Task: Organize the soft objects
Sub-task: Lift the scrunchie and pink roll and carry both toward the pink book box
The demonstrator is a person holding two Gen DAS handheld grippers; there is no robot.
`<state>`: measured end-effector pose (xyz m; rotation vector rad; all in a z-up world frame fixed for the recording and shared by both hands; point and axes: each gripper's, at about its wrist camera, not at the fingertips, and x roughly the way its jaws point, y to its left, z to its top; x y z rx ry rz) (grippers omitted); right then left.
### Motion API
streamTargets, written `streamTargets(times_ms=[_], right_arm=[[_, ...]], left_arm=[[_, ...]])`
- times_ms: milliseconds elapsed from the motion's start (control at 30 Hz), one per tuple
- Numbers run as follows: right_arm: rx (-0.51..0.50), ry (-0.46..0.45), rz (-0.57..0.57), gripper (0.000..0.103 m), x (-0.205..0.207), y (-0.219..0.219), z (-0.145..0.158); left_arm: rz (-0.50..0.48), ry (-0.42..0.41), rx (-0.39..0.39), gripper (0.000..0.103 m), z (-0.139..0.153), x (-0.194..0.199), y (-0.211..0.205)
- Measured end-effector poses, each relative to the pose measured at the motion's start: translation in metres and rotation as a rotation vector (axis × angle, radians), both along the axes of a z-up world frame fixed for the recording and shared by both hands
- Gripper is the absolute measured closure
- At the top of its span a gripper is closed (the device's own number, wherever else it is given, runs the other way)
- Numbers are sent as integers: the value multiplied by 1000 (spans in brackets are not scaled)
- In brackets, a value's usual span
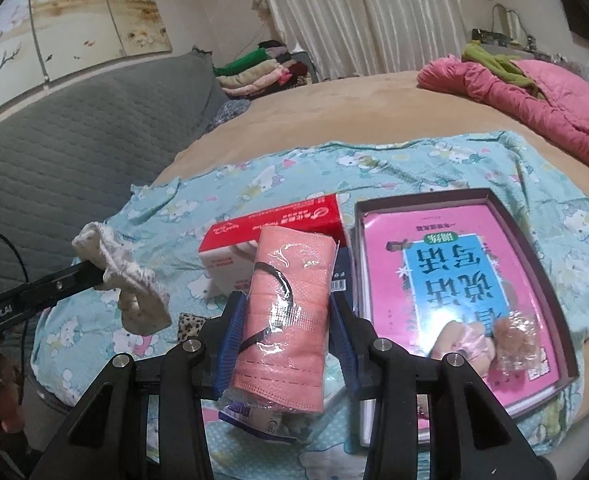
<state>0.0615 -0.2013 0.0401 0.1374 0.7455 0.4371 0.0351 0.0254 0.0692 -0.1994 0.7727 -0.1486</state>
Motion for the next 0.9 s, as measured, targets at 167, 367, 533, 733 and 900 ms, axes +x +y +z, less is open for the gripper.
streamTargets(times_ms=[167, 367, 533, 733, 900], right_arm=[[25, -33, -15, 59, -5, -12, 13], [33, -98, -55, 59, -13, -37, 34], [23, -138, -109, 59, -17, -65, 44], [13, -164, -186, 59, -17, -106, 50], [32, -155, -244, 59, -15, -135, 44]], left_arm=[[-36, -7, 10, 92, 11, -4, -21], [-73, -14, 28, 92, 19, -2, -46], [-124, -7, 56, 92, 24, 0, -72], [-165, 18, 75, 92, 24, 8, -102], [-197, 17, 91, 92, 22, 16, -124]])
